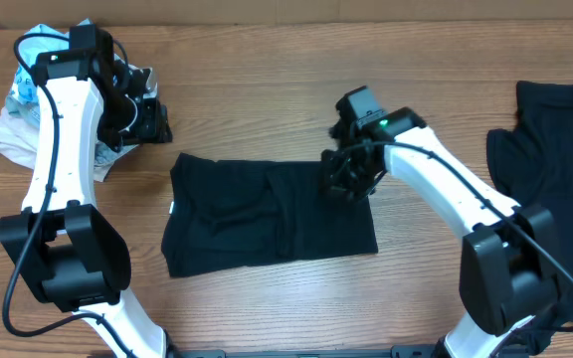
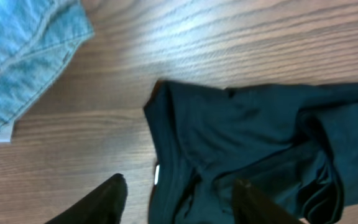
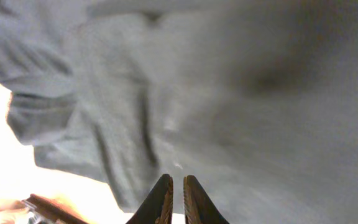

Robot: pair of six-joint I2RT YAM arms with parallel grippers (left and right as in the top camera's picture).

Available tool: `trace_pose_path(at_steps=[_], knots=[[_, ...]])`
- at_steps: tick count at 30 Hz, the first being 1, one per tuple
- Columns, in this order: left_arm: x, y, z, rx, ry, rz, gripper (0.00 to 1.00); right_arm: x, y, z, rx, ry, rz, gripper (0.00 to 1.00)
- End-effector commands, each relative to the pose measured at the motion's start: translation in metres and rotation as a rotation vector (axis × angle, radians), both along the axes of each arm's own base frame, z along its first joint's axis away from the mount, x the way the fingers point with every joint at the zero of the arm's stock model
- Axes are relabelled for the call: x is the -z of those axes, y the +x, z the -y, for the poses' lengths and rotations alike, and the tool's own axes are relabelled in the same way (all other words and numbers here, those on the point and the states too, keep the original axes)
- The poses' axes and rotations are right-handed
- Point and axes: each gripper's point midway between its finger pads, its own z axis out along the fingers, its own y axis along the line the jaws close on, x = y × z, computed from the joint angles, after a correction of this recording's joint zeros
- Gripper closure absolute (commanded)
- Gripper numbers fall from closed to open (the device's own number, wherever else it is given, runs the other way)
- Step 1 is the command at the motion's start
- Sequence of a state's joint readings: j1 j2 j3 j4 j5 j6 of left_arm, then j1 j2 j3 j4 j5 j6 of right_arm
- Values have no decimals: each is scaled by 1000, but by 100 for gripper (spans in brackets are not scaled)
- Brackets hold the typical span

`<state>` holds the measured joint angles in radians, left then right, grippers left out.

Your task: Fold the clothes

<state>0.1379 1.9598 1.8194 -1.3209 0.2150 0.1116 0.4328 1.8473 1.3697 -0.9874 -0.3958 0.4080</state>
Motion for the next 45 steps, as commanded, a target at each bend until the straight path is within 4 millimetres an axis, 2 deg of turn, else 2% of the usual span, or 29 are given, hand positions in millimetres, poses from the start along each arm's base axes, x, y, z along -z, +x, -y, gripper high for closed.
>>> trace_pose_path(at_steps=[1,5,8,10,14,18,23,26,28,29,34,36,38,42,45], knots=[[25,-18,-8,-68,0,-83,32,18,-30,-35,-55,114,-77,90],[55,-34,2,-71,-73,-141,20,31,-44,-63,-106,227,-75,90],[74,-44,17,-45,-154,-160,7,38,-47,-70,-99,247,-63,89],[87,-53,23,-27,-180,-178,2,41,-46,-70,-77,252,-65,89],[113,-70,25,-28,-182,-208,0,43,-46,-68,-63,245,-74,89],[136,-77,26,-28,-177,-195,0,44,-46,-68,-63,245,-74,89],[154,-91,31,-2,-198,-198,1,44,-46,-68,-63,245,-73,89],[153,-105,56,105,-331,-184,12,44,-46,-68,-62,242,-70,89],[155,-115,63,127,-370,-198,16,44,-45,-68,-62,243,-69,89],[156,-120,64,130,-373,-211,22,44,-45,-68,-62,243,-68,89],[159,-133,63,122,-366,-257,59,44,-45,-68,-62,244,-69,89],[161,-135,58,94,-337,-279,81,44,-46,-68,-62,243,-71,91],[160,-135,52,52,-312,-303,95,44,-46,-68,-62,242,-71,93],[140,-122,41,-34,-309,-327,96,37,-40,-62,-48,239,-71,96],[107,-99,33,-86,-307,-319,96,26,-30,-52,-49,230,-61,96]])
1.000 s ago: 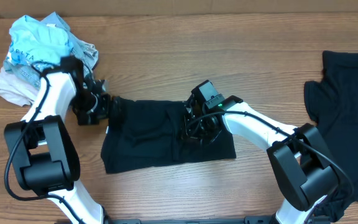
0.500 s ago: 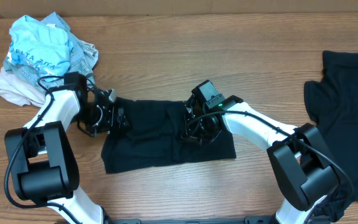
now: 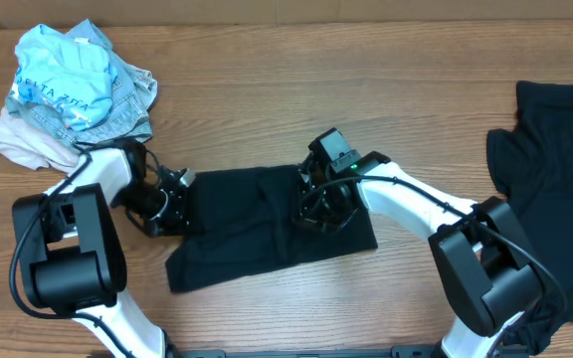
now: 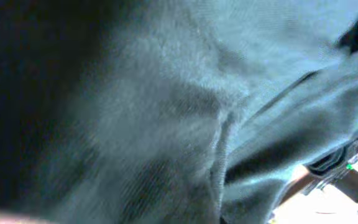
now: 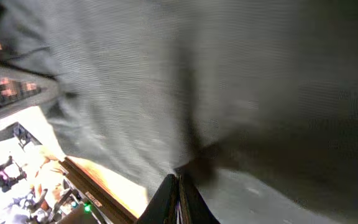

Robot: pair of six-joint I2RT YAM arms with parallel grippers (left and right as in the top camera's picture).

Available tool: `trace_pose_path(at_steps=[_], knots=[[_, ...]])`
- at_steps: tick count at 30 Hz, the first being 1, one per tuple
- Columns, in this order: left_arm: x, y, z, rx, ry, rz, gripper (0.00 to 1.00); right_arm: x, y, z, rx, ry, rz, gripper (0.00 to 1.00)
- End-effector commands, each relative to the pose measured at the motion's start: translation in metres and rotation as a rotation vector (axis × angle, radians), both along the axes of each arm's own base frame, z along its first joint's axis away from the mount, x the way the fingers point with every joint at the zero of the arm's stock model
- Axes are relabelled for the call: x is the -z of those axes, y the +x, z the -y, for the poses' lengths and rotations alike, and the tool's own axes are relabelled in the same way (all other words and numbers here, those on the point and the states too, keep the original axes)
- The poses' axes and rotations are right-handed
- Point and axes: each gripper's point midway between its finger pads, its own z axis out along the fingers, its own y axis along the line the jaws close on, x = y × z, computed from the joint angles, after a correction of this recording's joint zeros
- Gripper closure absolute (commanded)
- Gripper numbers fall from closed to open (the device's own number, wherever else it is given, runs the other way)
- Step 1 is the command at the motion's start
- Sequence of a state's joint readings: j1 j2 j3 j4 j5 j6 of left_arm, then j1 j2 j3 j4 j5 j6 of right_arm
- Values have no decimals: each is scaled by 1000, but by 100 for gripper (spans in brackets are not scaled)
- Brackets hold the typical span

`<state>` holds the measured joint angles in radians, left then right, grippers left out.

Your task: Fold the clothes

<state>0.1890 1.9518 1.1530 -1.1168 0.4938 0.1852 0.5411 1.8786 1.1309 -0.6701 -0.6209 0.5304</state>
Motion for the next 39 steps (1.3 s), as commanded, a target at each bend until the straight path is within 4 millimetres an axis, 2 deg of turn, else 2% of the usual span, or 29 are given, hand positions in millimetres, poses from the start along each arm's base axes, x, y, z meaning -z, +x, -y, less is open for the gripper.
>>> trace_pose_path(at_steps=[1,3,6,7,8,11,14,16,21,24,28,33,37,39], knots=[[-37,44,-20,-80,64,54,96,-21,25,7,15,19,63,96],[-62,60,-19,-82,68,83,96,-25,33,15,29,13,66,96],[-99,81,-8,-72,76,139,96,-27,44,30,71,2,65,96],[-116,90,6,-45,75,173,96,-26,50,40,102,-8,58,96],[-124,93,16,-21,75,193,96,-24,53,47,120,-21,56,96],[-135,97,49,69,77,240,96,-20,65,70,179,-66,62,96],[-133,93,81,154,83,257,96,-17,76,96,249,-101,56,95],[-126,86,103,214,153,258,96,-16,83,118,309,-110,39,95],[-122,73,151,312,183,291,96,-15,92,149,373,-115,34,95],[-119,65,169,342,223,305,96,-14,92,157,369,-121,41,94],[-107,60,185,380,274,337,96,-13,91,159,357,-135,45,95],[-81,44,201,336,286,297,96,-12,90,160,358,-146,44,94],[-60,21,218,326,230,232,96,-9,89,166,362,-182,42,94],[-55,16,218,337,234,222,96,-7,83,168,367,-202,18,94]])
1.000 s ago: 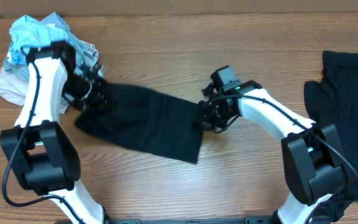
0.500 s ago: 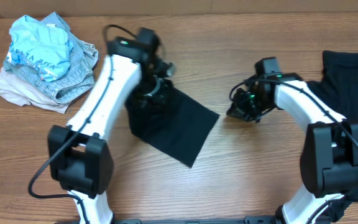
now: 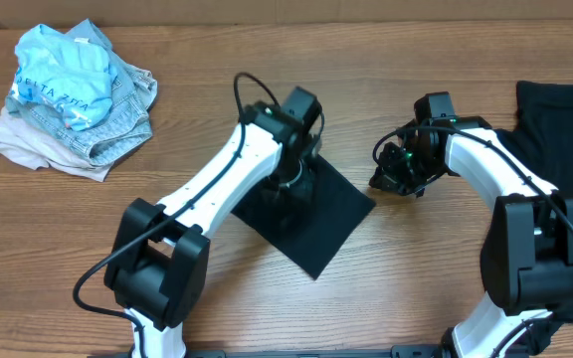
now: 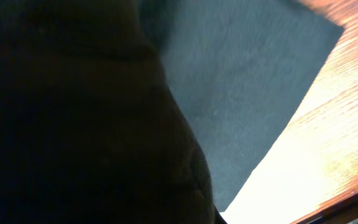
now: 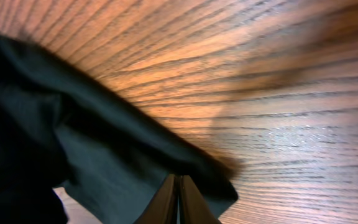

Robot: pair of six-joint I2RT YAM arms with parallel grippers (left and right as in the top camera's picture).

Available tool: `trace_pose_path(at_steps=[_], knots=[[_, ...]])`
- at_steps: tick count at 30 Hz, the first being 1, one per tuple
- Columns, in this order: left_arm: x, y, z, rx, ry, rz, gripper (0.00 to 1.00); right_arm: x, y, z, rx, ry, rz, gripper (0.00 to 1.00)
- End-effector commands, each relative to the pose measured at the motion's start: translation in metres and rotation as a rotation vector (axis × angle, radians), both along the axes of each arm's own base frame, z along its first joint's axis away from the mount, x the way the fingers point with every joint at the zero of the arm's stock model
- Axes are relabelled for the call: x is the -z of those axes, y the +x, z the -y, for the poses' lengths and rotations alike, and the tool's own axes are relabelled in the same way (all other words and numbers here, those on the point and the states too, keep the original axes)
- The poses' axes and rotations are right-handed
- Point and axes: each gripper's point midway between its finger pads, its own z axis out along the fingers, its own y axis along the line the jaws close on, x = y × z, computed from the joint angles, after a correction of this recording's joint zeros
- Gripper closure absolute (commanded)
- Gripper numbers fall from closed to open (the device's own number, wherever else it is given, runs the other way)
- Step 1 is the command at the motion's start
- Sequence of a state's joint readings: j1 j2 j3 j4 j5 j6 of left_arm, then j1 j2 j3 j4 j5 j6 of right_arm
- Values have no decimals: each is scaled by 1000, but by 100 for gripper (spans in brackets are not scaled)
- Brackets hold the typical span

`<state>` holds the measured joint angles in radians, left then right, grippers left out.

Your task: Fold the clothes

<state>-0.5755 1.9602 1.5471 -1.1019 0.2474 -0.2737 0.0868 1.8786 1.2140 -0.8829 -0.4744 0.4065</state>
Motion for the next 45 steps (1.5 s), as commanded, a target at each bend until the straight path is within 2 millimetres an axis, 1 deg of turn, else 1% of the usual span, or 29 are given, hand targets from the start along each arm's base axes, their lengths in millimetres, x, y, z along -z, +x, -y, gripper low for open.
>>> trace_pose_path(at_steps=[1,4,7,10,11,13,14,17,19,22,25,29,33,34,36,37,39,40,41,42,45], knots=[[7,-15,6,-37,-5,-55,96,-5,-2,4,-9,-36,0,94],[6,-11,5,-47,-10,-46,96,-2,-16,2,-55,-41,-33,95],[2,-4,0,-68,-18,-41,96,8,-26,-1,-82,-43,-42,95],[-6,3,-5,-88,-18,-40,96,17,-32,-13,-142,13,-11,95],[-16,7,-6,-84,-27,-33,96,20,-36,-21,-185,60,18,95],[-27,10,-6,-73,-36,-25,96,26,-41,-20,-189,56,14,95],[-36,12,-5,-66,-39,-19,96,29,-44,-20,-187,57,11,95],[-61,17,0,-47,-56,9,96,32,-42,-19,-169,62,14,95],[-68,17,7,-32,-67,27,96,32,-41,-19,-168,62,18,95],[-64,9,18,3,-64,28,96,31,-42,-19,-168,65,17,95],[-54,-7,28,48,-44,11,96,31,-42,-19,-168,64,15,95],[-33,-25,34,64,-1,-12,95,31,-42,-19,-168,64,13,95],[-19,-41,37,80,11,-51,94,31,-43,-19,-168,65,12,95],[-14,-46,38,83,18,-61,80,31,-43,-19,-168,65,12,95],[-11,-50,43,92,4,-68,78,31,-43,-19,-168,64,10,95],[-11,-51,46,96,-7,-69,74,31,-43,-19,-168,64,9,95],[-14,-53,53,100,-44,-82,62,31,-43,-19,-168,65,9,95],[-16,-54,55,101,-60,-89,53,31,-43,-19,-167,65,9,95],[-18,-56,58,102,-75,-99,50,31,-43,-19,-167,65,9,95],[-20,-56,59,104,-84,-105,50,31,-43,-19,-167,65,9,95],[-28,-54,54,133,-81,-98,60,31,-45,-19,-167,64,2,95]])
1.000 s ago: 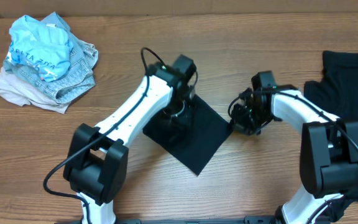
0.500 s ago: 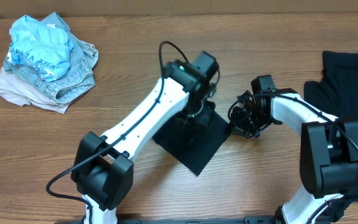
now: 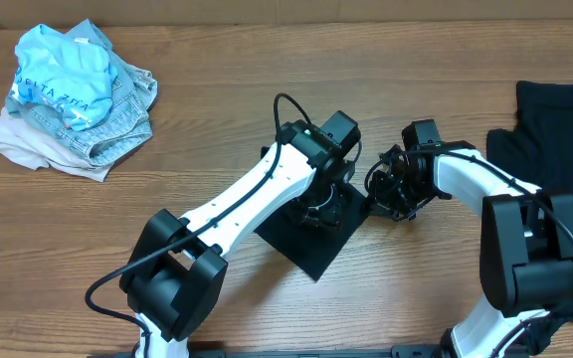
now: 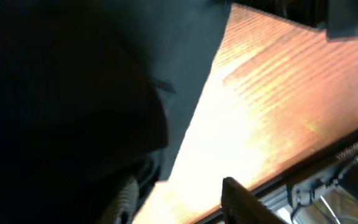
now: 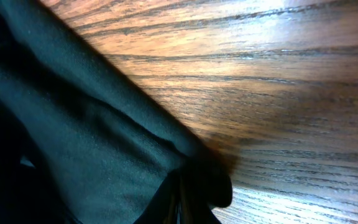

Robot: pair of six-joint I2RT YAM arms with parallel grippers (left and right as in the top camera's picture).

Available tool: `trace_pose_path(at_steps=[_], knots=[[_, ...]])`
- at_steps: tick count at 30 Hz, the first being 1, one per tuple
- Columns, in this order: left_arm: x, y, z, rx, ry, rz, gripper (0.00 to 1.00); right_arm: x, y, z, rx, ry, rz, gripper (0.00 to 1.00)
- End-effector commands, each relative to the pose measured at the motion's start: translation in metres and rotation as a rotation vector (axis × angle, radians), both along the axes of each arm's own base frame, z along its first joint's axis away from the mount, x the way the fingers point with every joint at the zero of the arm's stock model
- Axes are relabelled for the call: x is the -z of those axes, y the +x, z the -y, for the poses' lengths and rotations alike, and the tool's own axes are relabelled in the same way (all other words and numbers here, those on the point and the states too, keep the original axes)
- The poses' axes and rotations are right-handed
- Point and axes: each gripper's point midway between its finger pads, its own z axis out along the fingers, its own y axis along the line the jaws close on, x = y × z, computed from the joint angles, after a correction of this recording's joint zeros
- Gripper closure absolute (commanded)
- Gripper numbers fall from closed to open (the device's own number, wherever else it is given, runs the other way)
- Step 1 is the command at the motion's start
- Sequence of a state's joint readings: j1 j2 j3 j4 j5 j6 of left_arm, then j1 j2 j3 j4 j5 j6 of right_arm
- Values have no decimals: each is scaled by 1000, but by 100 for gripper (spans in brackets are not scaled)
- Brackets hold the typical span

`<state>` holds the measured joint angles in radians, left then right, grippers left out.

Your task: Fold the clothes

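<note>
A black garment (image 3: 311, 239) lies folded into a small diamond at mid-table. My left gripper (image 3: 328, 194) reaches across it onto its upper right part. In the left wrist view this gripper (image 4: 179, 202) is open, with dark cloth (image 4: 73, 74) under and beside its left finger and bare wood between the tips. My right gripper (image 3: 384, 194) sits at the garment's right corner. In the right wrist view it (image 5: 180, 202) is shut on that corner of the black cloth (image 5: 73, 124), low over the wood.
A heap of light blue, denim and pale clothes (image 3: 73, 85) lies at the back left. Another black garment (image 3: 555, 159) is spread at the right edge. The left arm (image 3: 257, 204) runs diagonally across the middle of the wooden table (image 3: 217, 109).
My left gripper has shifted right along the folded garment and now stands open. My right gripper, still shut on the right corner, has come slightly left and lower.
The black garment first lay spread flat, my right gripper shut at its upper right and my left open near the clothes heap. Then my left was at its left edge. Later it was a folded diamond under my left arm, my right holding its corner, as now.
</note>
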<state>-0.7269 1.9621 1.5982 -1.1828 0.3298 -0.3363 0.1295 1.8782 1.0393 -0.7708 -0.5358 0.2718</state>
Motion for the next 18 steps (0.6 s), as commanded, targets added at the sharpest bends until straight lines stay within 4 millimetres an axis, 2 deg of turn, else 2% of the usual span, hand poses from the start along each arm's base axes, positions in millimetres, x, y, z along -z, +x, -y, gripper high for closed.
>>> trace_pose_path(at_steps=[1,8,10,11,13,14,18], knots=[[-17,3,2,38,-34,-2,62,-2,-4,0,-5,8,0,95],[-70,51,-46,-50,87,137,62,-6,-6,2,-5,6,-22,95],[-85,76,-77,-102,182,226,57,-21,3,1,-38,10,14,94],[-85,82,-89,-123,213,241,55,-32,10,0,-55,13,44,91],[-82,85,-99,-146,225,229,56,-50,20,-3,-82,17,101,89],[-78,85,-103,-157,226,212,59,-63,27,-4,-92,21,138,89],[-50,79,-114,-183,234,136,67,-105,47,-8,-96,31,258,86]])
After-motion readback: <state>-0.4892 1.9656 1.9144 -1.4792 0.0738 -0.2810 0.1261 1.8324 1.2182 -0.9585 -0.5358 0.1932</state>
